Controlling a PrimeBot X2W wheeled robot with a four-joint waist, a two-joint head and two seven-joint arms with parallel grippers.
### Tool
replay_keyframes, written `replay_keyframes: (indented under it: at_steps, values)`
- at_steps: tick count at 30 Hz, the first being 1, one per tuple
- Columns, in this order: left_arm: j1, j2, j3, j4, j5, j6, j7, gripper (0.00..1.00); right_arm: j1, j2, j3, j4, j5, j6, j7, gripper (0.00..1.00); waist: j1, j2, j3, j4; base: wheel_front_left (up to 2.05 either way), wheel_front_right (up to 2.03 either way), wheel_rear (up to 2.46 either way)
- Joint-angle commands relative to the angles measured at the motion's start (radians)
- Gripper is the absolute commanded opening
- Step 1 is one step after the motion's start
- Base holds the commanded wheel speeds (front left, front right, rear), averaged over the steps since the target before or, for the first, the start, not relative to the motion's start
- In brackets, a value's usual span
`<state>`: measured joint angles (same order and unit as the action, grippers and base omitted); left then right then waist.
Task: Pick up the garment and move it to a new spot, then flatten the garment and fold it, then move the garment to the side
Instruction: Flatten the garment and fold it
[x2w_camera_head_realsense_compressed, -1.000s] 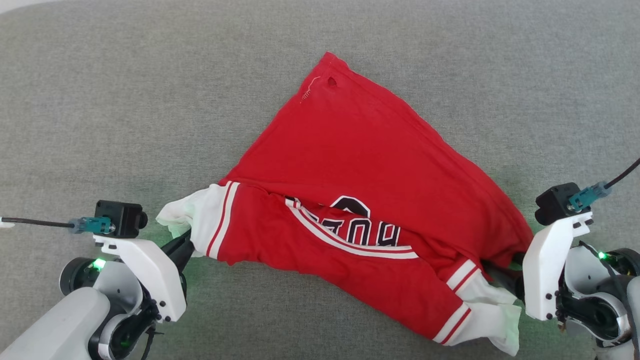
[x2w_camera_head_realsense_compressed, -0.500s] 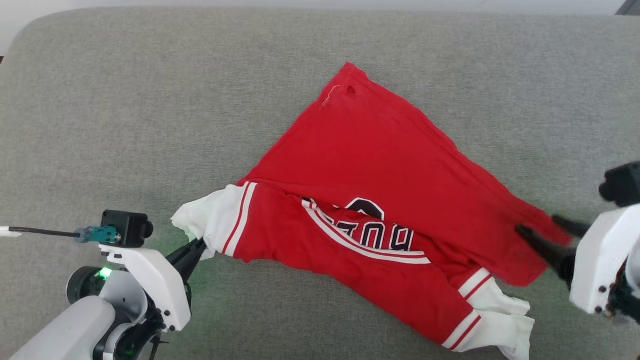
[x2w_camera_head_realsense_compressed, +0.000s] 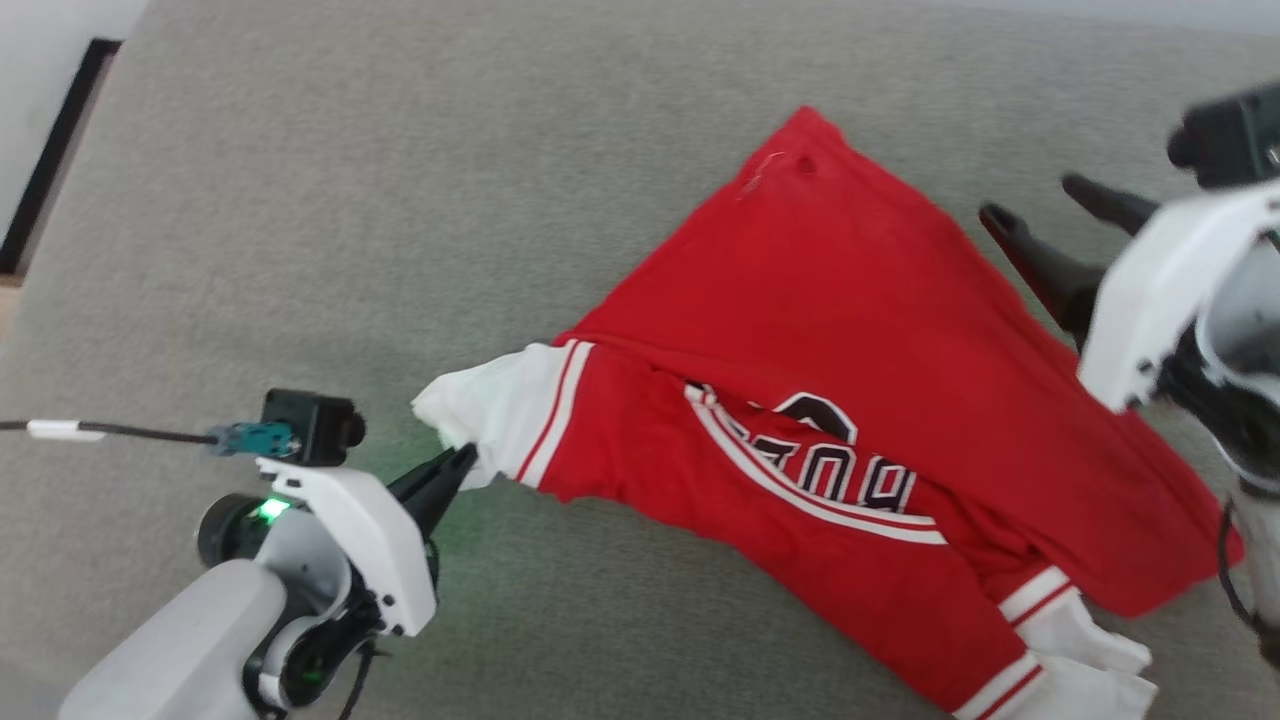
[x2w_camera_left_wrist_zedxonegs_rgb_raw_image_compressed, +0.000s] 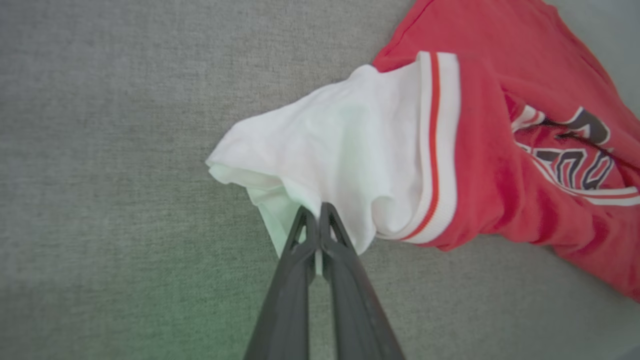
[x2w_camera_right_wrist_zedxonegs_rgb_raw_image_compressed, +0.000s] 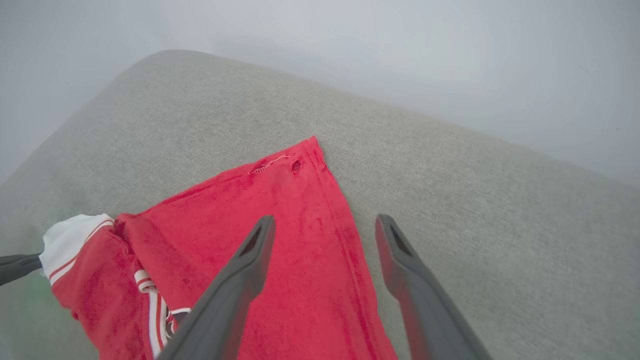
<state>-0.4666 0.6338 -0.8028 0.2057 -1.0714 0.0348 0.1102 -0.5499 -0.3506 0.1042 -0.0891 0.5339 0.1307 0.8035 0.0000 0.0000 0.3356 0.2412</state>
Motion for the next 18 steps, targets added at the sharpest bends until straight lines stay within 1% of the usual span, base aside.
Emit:
replay_keyframes:
  at_steps: [1,6,9,14,18]
  values:
    - [-0.016,-0.006,-0.004,0.003,0.005,-0.006,0.003,0.00,-0.019,-0.001,0.011,0.015,0.007,0.000,-0.014,1.00,0.0000,0.0000,0.013,0.027,0.00,0.00,0.00]
    - [-0.064,-0.057,-0.022,0.033,0.020,-0.034,0.002,0.00,-0.187,-0.031,0.102,0.237,0.016,0.000,-0.081,1.00,0.0000,0.0000,0.036,0.096,0.00,0.00,0.00]
    - [-0.090,-0.087,-0.031,0.056,0.027,-0.049,-0.003,0.00,-0.273,-0.049,0.160,0.370,0.024,0.000,-0.100,1.00,0.0000,0.0000,0.050,0.140,0.00,0.00,0.00]
    - [-0.130,-0.141,-0.051,0.095,0.038,-0.081,-0.007,0.00,-0.388,-0.084,0.246,0.571,0.058,0.000,-0.110,1.00,0.0000,0.0000,0.071,0.213,0.00,0.00,0.00]
    - [-0.147,-0.177,-0.065,0.130,0.037,-0.104,-0.014,0.00,-0.447,-0.100,0.327,0.711,0.074,0.000,-0.090,1.00,0.0000,0.0000,0.086,0.257,0.00,0.00,0.00]
